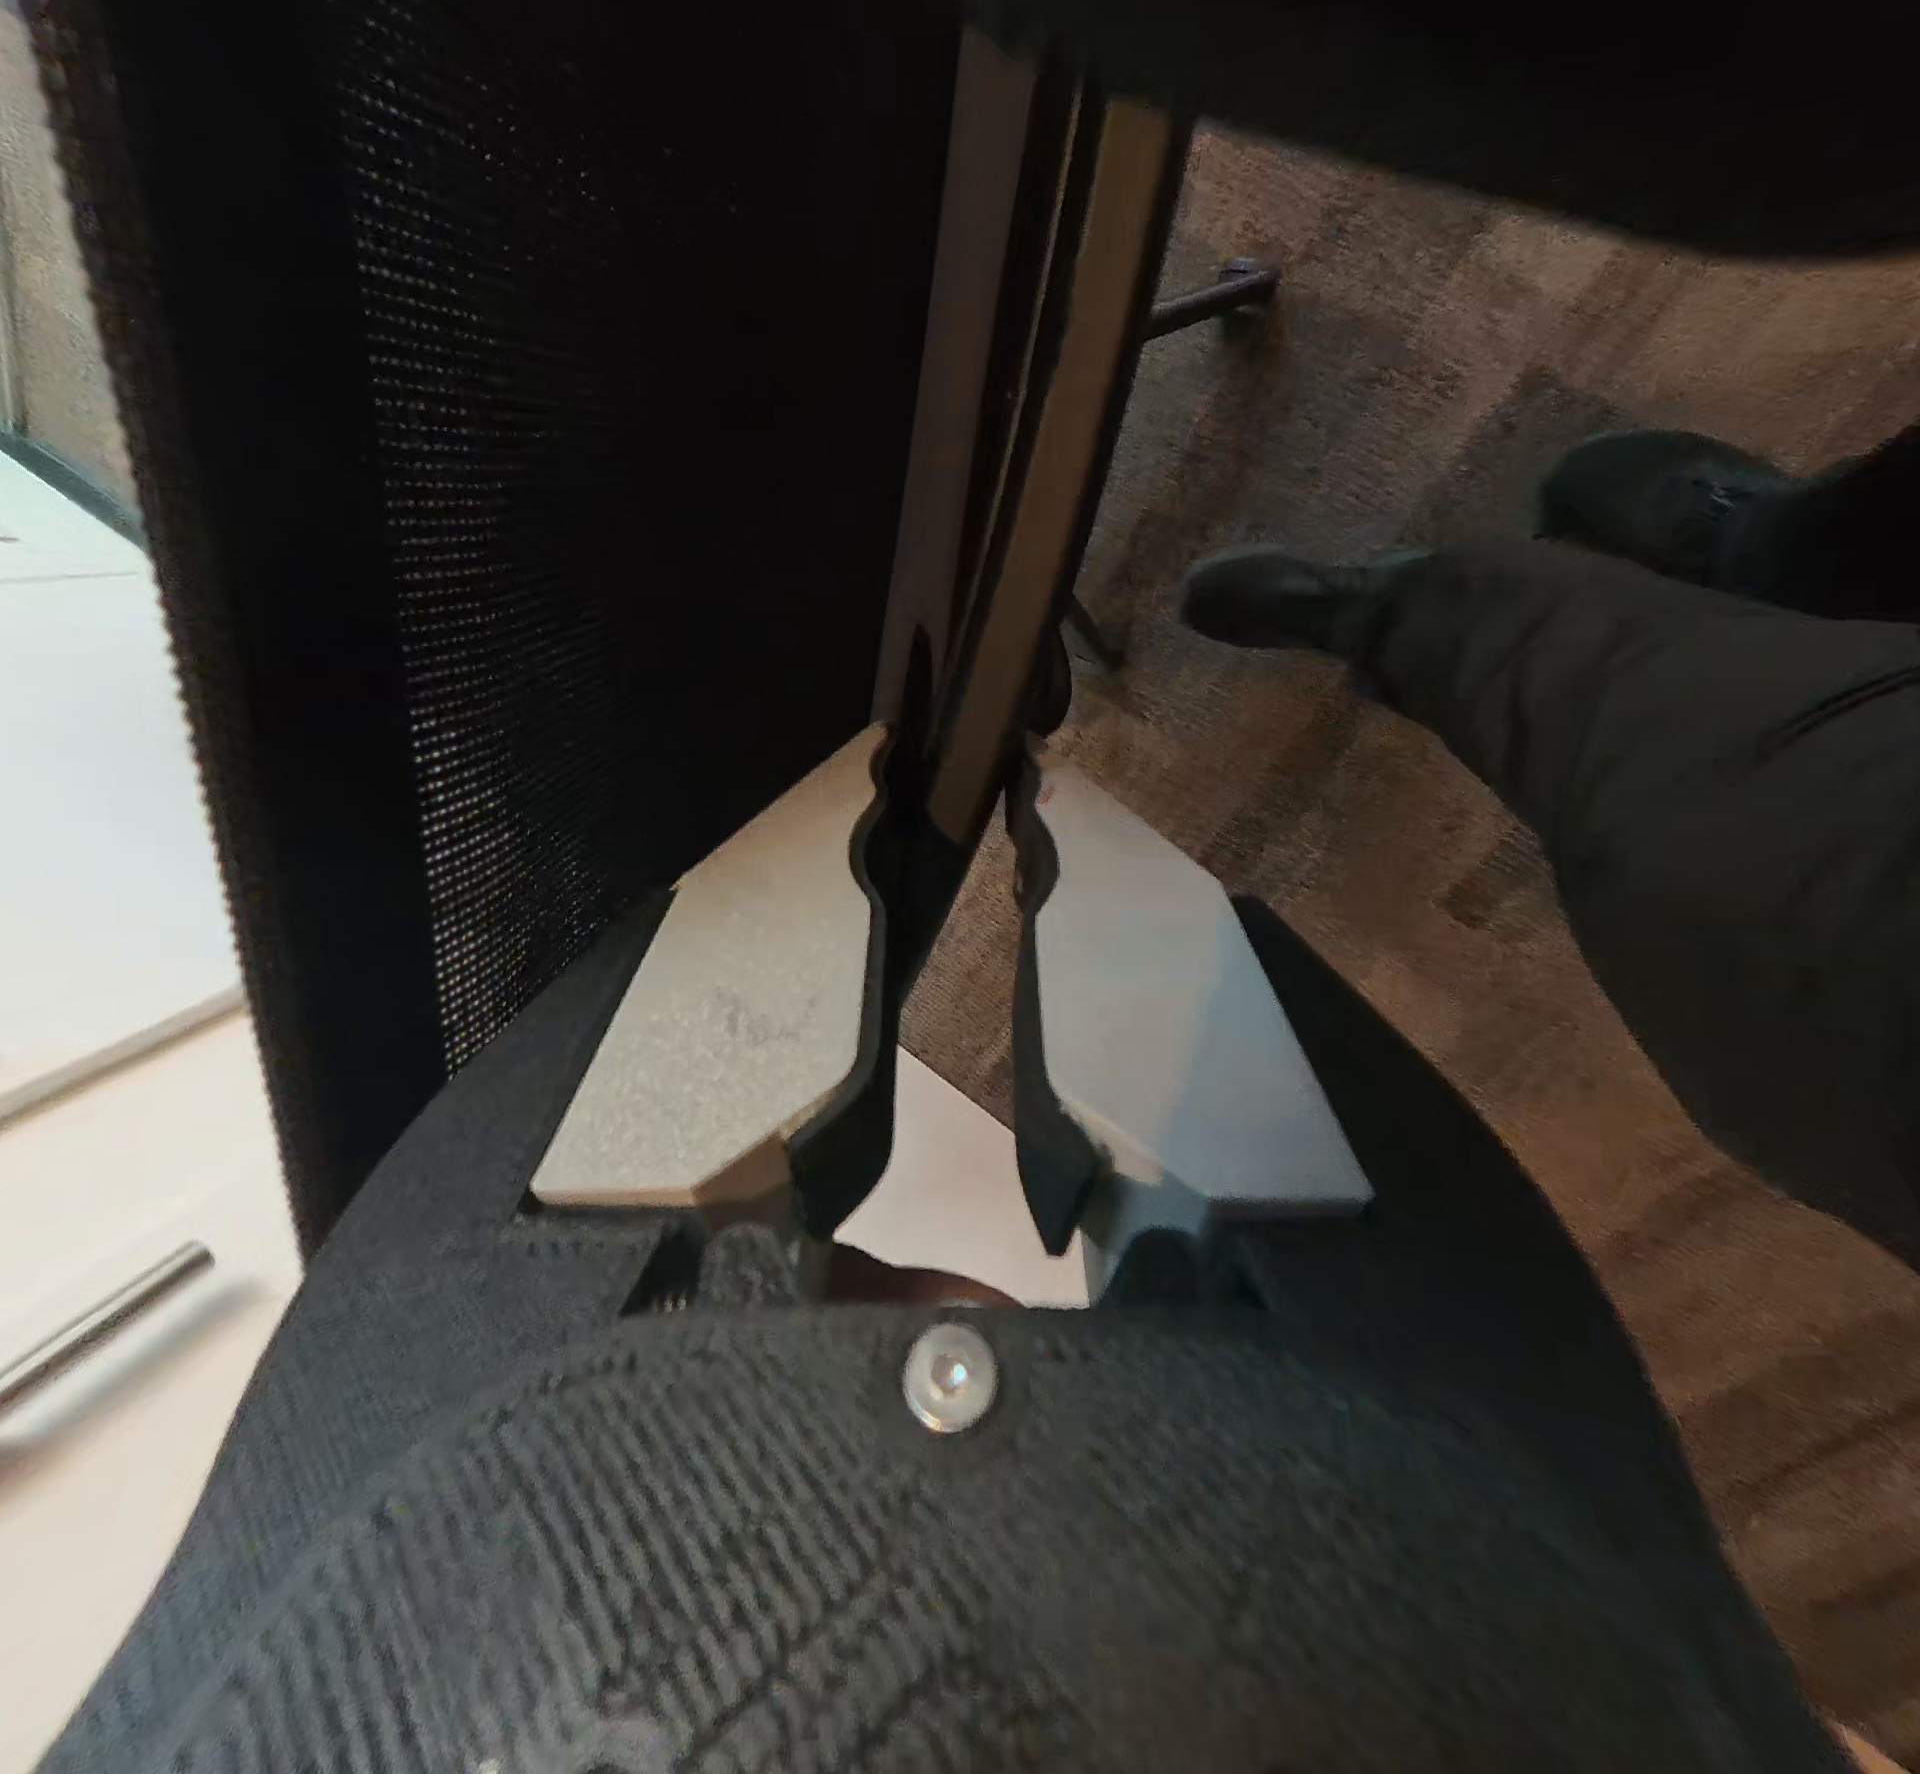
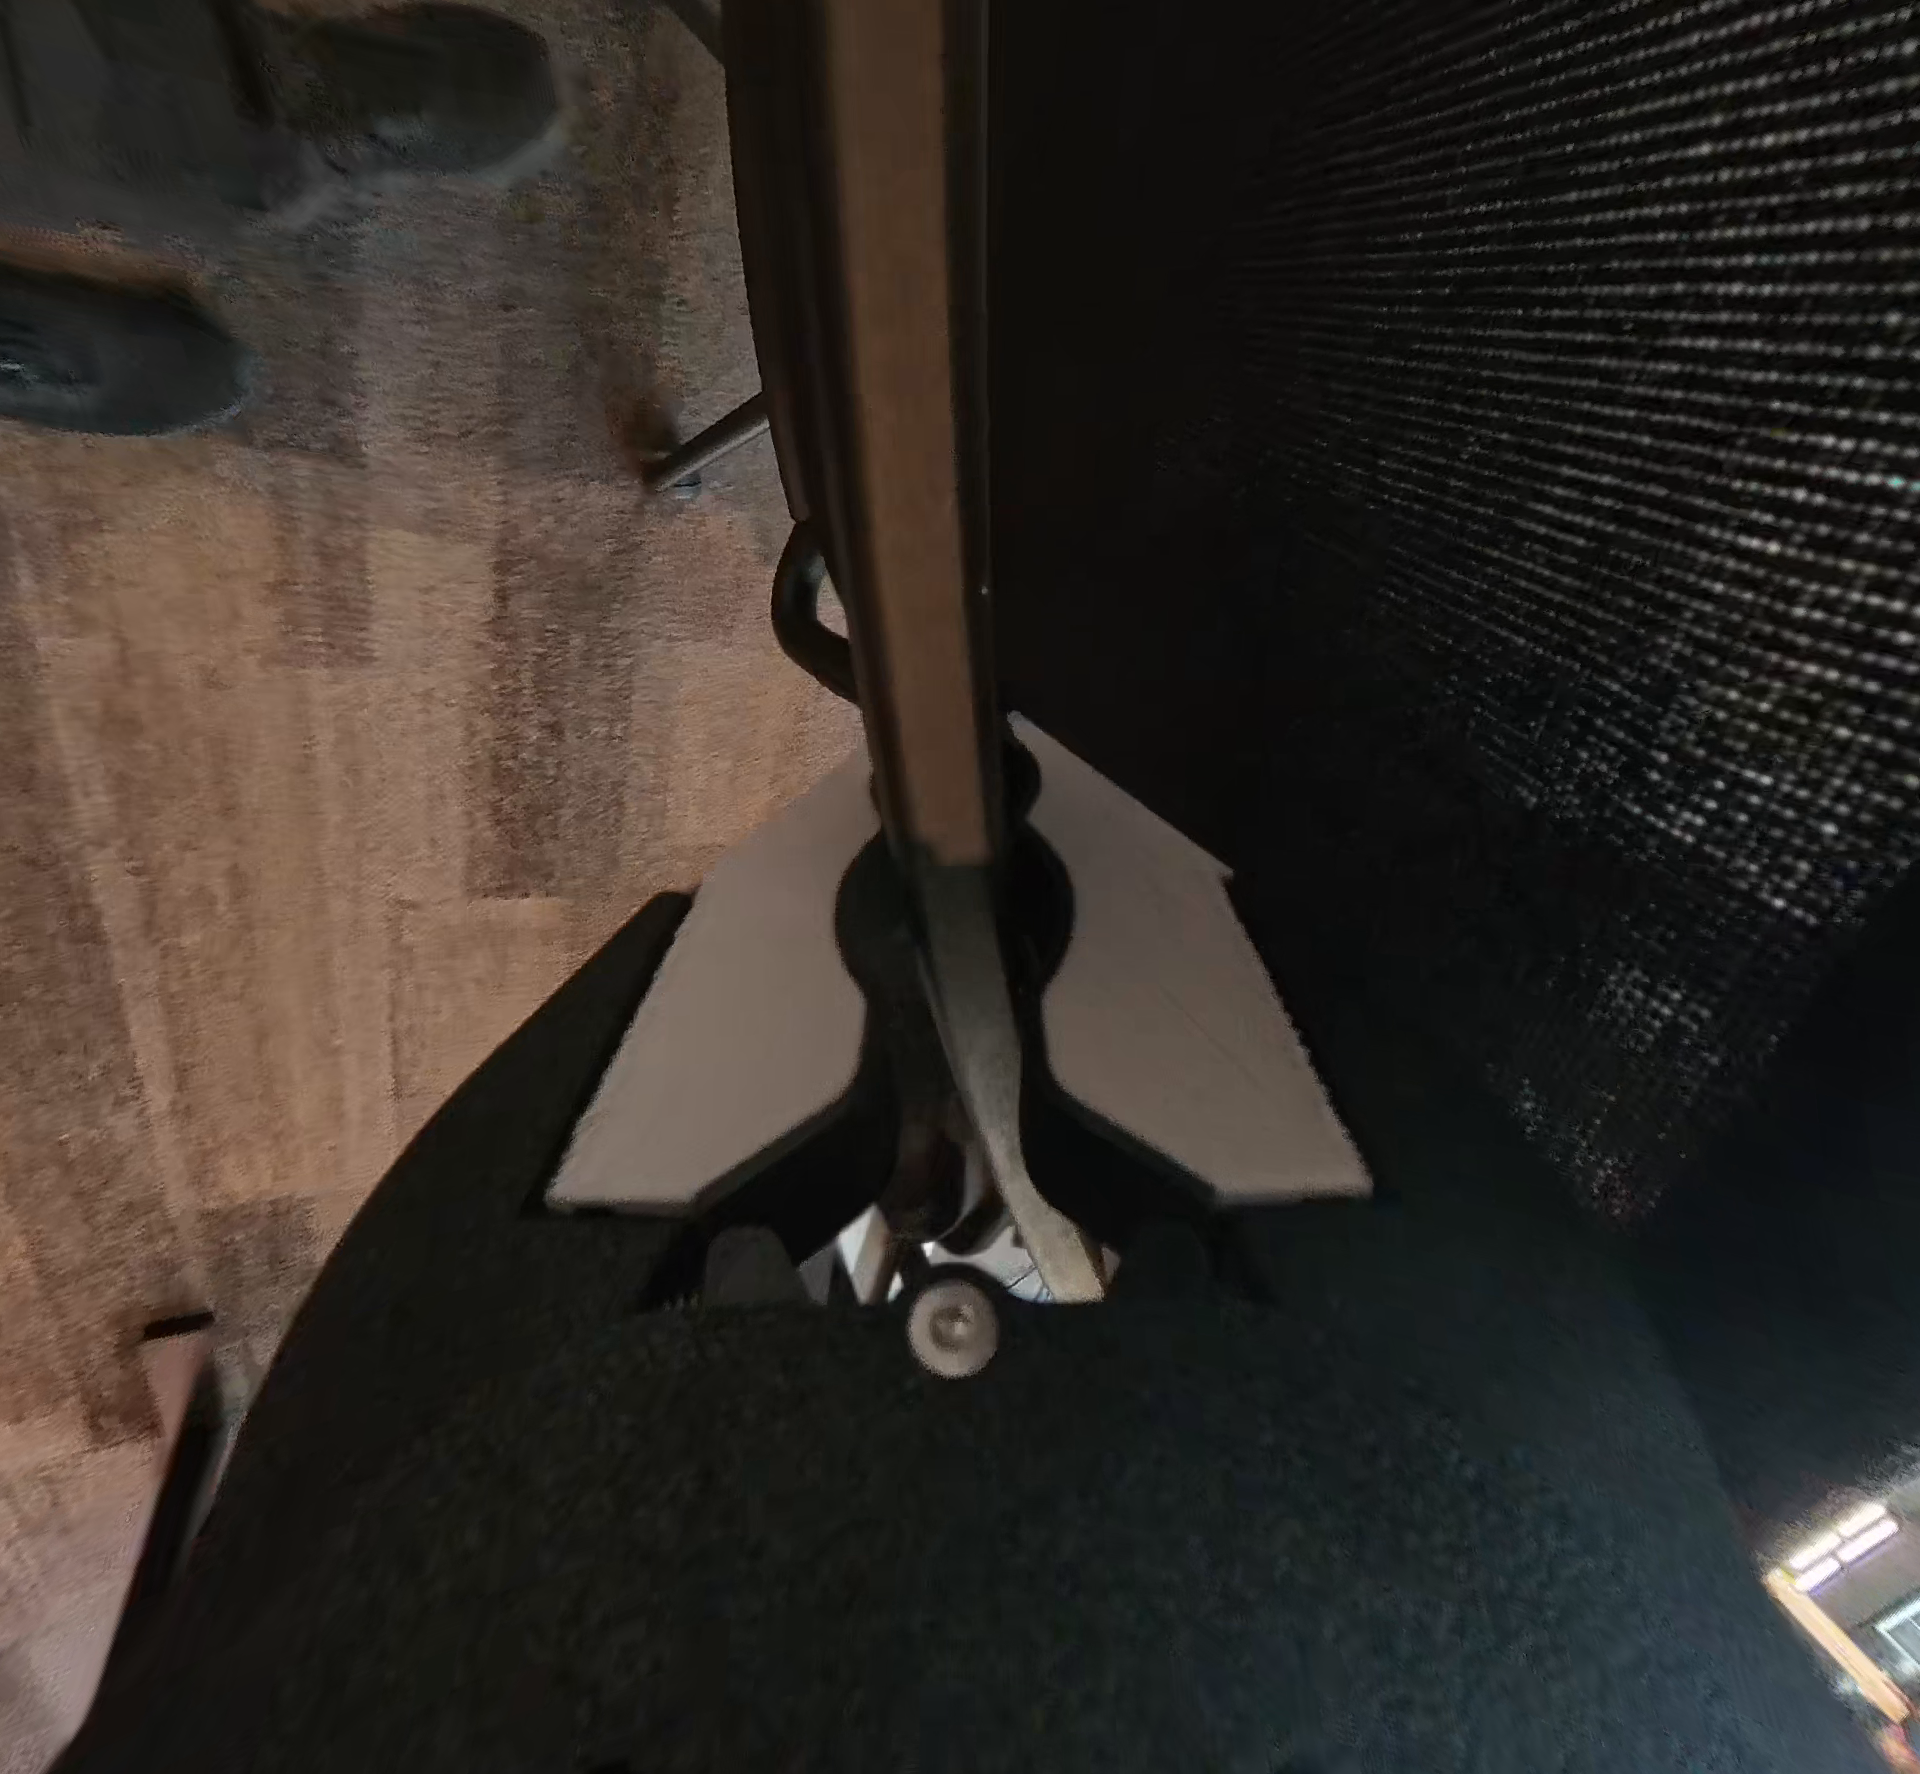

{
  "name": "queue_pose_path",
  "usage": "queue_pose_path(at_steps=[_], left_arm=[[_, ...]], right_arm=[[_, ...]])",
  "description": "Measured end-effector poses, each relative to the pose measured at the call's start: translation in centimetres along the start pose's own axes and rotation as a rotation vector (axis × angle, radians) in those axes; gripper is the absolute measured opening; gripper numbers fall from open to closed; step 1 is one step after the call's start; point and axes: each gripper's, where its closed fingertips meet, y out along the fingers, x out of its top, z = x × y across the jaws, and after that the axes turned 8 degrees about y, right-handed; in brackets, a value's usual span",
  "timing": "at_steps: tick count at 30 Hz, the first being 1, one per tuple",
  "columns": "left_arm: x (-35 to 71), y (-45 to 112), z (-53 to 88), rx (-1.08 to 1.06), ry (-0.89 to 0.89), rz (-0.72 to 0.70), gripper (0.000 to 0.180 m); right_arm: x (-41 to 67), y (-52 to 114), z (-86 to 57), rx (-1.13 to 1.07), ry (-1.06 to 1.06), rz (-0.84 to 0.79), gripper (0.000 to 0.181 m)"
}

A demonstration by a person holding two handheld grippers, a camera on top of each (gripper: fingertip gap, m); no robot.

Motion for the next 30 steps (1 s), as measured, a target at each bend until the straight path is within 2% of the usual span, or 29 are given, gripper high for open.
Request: queue_pose_path(at_steps=[7, 13, 17, 21, 23, 27, 29, 30], left_arm=[[-1.1, -7.0, -16.9, -0.021, 0.001, -0.034, 0.017], [-1.6, -12.9, -31.0, 0.067, 0.102, -0.080, 0.018], [-2.1, -16.7, -39.7, 0.123, 0.138, -0.139, 0.019], [-2.4, -21.8, -48.3, 0.054, 0.038, -0.261, 0.021], [-1.9, -26.3, -52.9, -0.017, 0.007, -0.383, 0.026], [-3.1, -36.9, -60.8, -0.229, -0.155, -0.625, 0.043], [-5.7, -40.6, -60.8, -0.218, -0.300, -0.655, 0.054], [-7.3, -41.9, -60.3, -0.194, -0.368, -0.657, 0.059]], right_arm=[[-1.1, -7.2, 16.7, 0.018, -0.007, -0.006, 0.012], [-2.2, -13.3, 30.6, 0.010, -0.003, 0.003, 0.013], [-3.1, -17.2, 39.4, 0.037, 0.002, 0.063, 0.013], [-3.9, -20.7, 47.4, 0.025, 0.005, 0.121, 0.015], [-4.0, -22.4, 51.2, 0.025, 0.002, 0.126, 0.015], [-4.2, -26.0, 58.0, -0.012, 0.072, 0.070, 0.021], [-3.7, -28.8, 61.3, -0.034, 0.156, -0.006, 0.031], [-3.4, -30.4, 63.0, -0.037, 0.213, -0.061, 0.028]])
